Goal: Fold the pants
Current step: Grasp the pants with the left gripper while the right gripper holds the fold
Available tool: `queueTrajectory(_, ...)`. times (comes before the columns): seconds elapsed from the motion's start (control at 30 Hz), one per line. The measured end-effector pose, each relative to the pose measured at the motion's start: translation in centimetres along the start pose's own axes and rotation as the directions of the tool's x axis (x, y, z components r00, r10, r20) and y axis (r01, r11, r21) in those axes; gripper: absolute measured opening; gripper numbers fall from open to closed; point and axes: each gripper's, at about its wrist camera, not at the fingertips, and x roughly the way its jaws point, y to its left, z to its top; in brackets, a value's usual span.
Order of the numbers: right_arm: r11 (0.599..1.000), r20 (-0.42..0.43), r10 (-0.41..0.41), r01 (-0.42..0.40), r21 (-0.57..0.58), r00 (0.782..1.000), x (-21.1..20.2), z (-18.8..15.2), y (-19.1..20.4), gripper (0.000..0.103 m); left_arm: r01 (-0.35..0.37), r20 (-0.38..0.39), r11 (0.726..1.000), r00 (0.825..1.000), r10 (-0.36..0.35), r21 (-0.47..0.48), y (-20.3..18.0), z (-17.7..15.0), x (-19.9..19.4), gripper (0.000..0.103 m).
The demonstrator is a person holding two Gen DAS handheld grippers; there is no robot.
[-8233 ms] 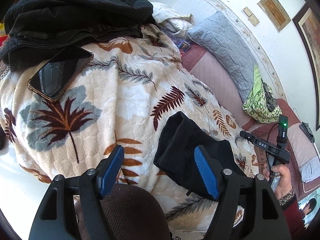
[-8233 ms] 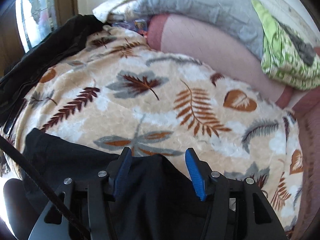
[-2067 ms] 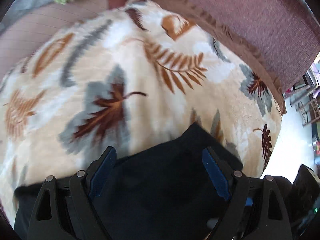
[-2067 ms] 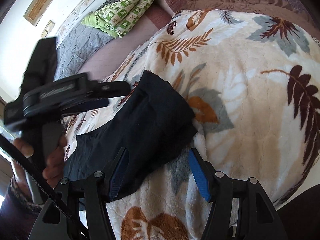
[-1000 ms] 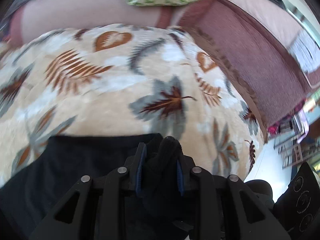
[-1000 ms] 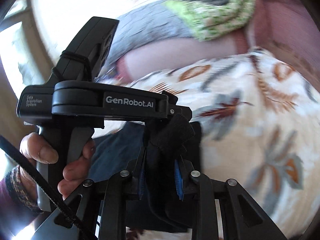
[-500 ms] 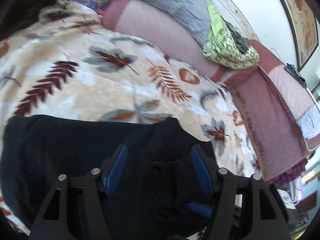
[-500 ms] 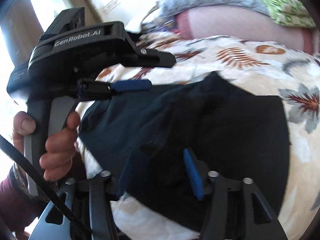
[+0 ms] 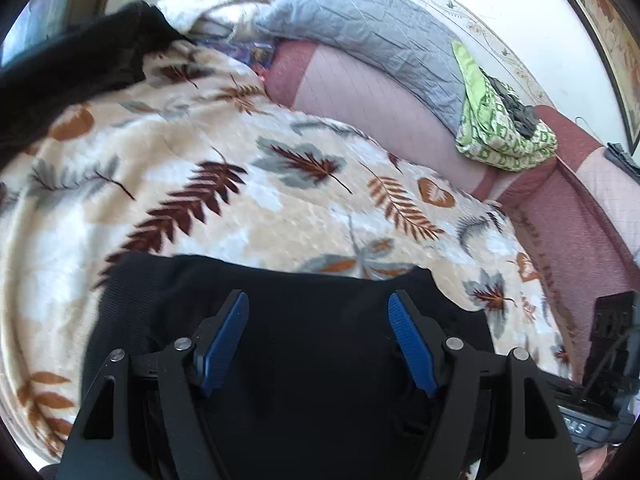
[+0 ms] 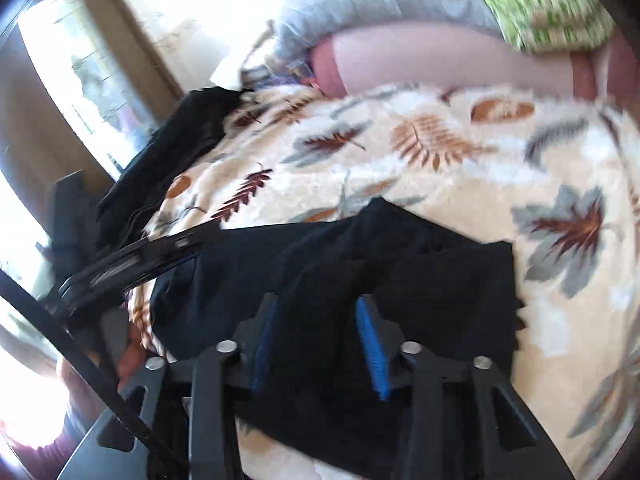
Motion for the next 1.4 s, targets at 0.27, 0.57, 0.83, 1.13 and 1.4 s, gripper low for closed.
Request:
queueTrajectory(0.27,0.940,-0.099,0.227,-0.192,0.282,0.969,8.1,-0.2,-1.5,0.035,-0.055,0.017,0.998,0.998,0.055,-0.009,0.7,-0.1,-0.2,0.072)
queueTrajectory(0.57,0.947,0.010,0.204,-0.200,0.251,0.979,2.8,-0.3,-1.7,0.048,-0.103,0.043,0.993,0.994,0.100,0.065,-0.7,-0.6,-0.1,0.076)
queueTrajectory(0.83,0.971,0.072,0.096,-0.109,0.211,0.993,-1.1,-3.2,-2.3,0.053,-0.194,0.071,0.965,0.980,0.185,0.176,-3.0,-1.6,0.3,0.076)
queueTrajectory(1.13,0.974,0.053,0.047,-0.057,0.218,0.998,-1.4,-4.9,-3.2,0.056,-0.245,0.091,0.936,0.969,0.230,0.253,-4.3,-2.6,0.4,0.076)
queueTrajectory(1.4,0.975,0.041,0.035,-0.043,0.219,0.999,-1.0,-5.3,-3.0,0.056,-0.250,0.074,0.937,0.968,0.239,0.242,-3.9,-2.9,0.3,0.077)
